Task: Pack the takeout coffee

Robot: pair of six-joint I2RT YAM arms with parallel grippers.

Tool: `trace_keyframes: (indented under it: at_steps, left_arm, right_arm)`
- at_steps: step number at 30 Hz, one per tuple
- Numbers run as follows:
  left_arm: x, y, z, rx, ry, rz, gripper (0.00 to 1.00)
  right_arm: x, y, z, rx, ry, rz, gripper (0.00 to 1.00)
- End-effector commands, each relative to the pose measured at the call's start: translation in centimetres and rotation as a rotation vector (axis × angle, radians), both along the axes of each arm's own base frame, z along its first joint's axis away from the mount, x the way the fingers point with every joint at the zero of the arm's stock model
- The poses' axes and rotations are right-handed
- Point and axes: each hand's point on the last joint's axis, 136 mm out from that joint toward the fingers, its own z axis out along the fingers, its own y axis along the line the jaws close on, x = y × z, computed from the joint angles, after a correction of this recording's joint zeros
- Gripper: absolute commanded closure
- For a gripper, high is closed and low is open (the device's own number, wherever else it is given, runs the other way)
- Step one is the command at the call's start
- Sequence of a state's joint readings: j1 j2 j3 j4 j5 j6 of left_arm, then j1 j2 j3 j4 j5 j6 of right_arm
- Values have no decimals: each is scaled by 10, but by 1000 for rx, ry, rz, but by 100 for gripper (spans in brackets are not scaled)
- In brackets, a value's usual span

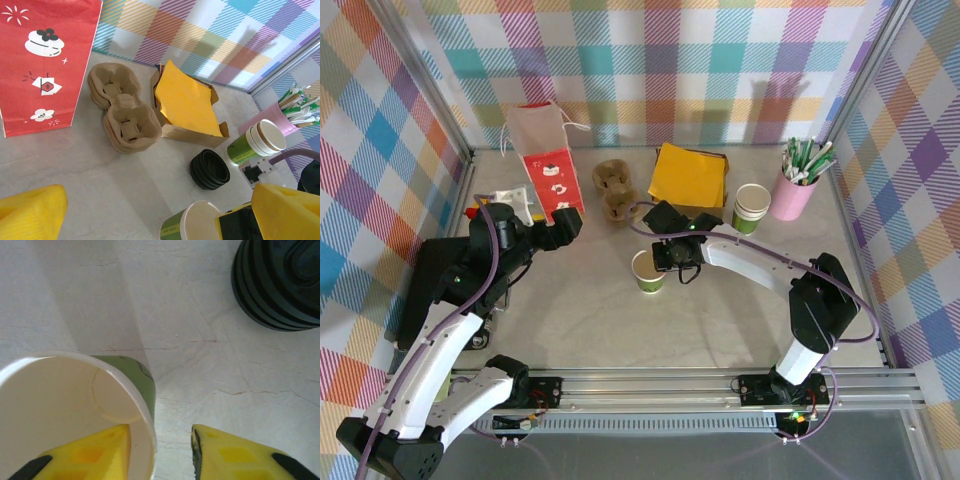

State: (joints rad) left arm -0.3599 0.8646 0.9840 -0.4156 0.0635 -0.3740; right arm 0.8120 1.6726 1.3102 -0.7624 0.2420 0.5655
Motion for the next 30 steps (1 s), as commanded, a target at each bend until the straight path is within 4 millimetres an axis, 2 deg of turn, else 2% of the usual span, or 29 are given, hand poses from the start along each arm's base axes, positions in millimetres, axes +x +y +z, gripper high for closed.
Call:
trace_keyframes:
  at_steps: [1, 4, 7, 11, 19, 30]
  left_arm:
    - [-3, -5, 5, -5, -15, -27, 6]
    - [-4, -5, 7, -4, -21, -31, 6]
    - [-5, -6, 9, -8, -26, -38, 6]
    - [-7, -7, 10, -10, -27, -48, 7]
    - [-11, -7, 13, -7, -37, -57, 7]
    - [-13, -9, 12, -4, -36, -76, 7]
  right_arm:
    - [6, -10, 35, -24, -82, -9, 58]
    - [15, -19, 55, -65, -147, -14, 55]
    - [30, -30, 67, -111, -187, -31, 54]
    - [52, -43, 66, -137, -174, -66, 53]
    - [89, -53, 40, -143, -83, -103, 51]
    - [104, -38, 0, -128, 25, -89, 47]
